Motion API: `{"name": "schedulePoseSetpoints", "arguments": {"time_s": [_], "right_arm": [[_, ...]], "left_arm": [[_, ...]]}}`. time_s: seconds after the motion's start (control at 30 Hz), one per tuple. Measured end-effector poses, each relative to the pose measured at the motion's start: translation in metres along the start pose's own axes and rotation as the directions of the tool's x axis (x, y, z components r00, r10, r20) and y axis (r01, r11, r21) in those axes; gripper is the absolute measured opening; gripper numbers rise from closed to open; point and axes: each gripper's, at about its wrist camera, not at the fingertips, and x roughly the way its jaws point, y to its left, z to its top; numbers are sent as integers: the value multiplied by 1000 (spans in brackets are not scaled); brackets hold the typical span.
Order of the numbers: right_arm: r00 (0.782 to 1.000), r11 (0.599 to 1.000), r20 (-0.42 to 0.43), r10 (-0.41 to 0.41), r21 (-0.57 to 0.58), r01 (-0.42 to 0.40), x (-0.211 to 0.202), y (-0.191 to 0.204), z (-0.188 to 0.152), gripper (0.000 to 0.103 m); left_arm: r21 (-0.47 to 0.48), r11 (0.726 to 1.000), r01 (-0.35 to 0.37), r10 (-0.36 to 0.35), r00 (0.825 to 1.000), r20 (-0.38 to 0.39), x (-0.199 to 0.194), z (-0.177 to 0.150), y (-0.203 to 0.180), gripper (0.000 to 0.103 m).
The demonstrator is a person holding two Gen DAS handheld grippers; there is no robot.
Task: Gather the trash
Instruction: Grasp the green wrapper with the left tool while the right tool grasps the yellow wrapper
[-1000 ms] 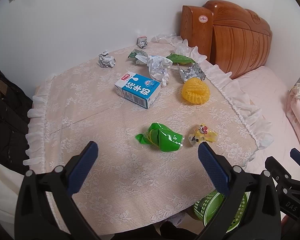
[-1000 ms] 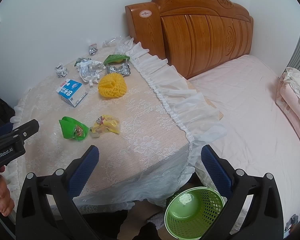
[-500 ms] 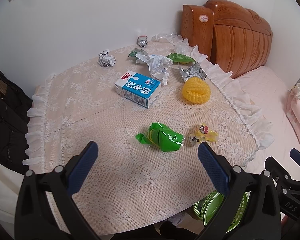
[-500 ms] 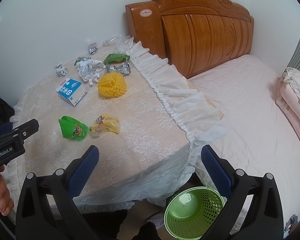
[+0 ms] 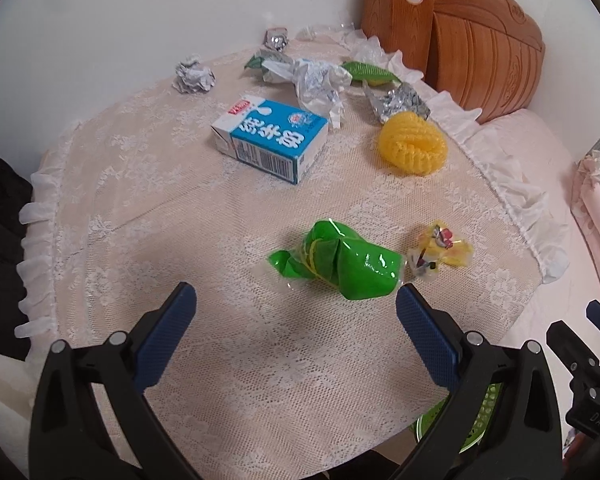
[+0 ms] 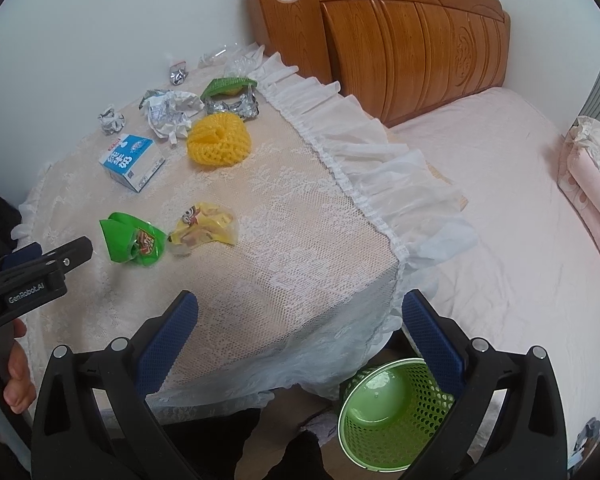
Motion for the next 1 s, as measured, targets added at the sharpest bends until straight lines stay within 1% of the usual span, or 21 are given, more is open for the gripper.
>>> {"name": "schedulePoseSetpoints", "arguments": {"time_s": [0.13, 0.2, 0.27, 0.33, 0.43, 0.47, 0.5, 0.6, 0.73, 0.77, 0.8, 0.83, 0.87, 1.0], "right_arm": [[999, 1000, -36, 5, 10, -5, 15, 3, -5, 101], [999, 1000, -51, 0, 9, 0, 20, 5, -7, 101], [998, 1000, -63, -5, 10, 6, 24, 7, -7, 101], [998, 1000, -68, -6, 14, 7, 27, 7, -7, 101], [997, 1000, -73, -5, 16, 6, 29, 8, -8, 101], [997, 1000, -75, -4, 16, 6, 30, 8, -7, 101], [997, 1000, -77, -2, 17, 3, 31, 8, -7, 101], [997, 1000, -81, 19, 14, -18, 35, 11, -3, 101], [995, 998, -83, 54, 12, -54, 46, 19, 8, 101], [995, 998, -83, 60, 7, -60, 49, 23, 11, 101], [994, 998, -82, 67, -1, -67, 52, 27, 16, 101], [994, 997, -83, 72, -9, -73, 57, 32, 20, 101], [993, 997, -86, 79, -16, -80, 61, 37, 25, 101], [988, 992, -99, 119, -24, -122, 79, 55, 41, 101]], "left_arm": [[2, 997, 78, -78, 996, -40, 22, 3, -5, 96], [13, 994, 111, -110, 993, -29, 24, 5, -10, 96], [46, 990, 135, -134, 991, -20, 25, 8, -17, 96], [92, 986, 140, -138, 990, -26, 31, 9, -24, 96], [147, 981, 124, -118, 992, -46, 45, 10, -31, 96], [157, 980, 123, -116, 992, -51, 49, 10, -31, 93], [163, 978, 128, -120, 991, -56, 51, 10, -31, 86], [159, 978, 135, -127, 990, -59, 53, 10, -26, 73], [139, 977, 164, -160, 986, -39, 48, 13, -14, 62], [135, 976, 169, -166, 986, -34, 47, 14, -11, 57], [131, 976, 174, -171, 985, -33, 47, 15, -9, 49], [128, 976, 177, -174, 984, -33, 46, 15, -6, 48], [126, 976, 176, -174, 984, -30, 45, 15, -4, 43], [107, 978, 181, -179, 984, -24, 44, 16, 9, 39]]}}
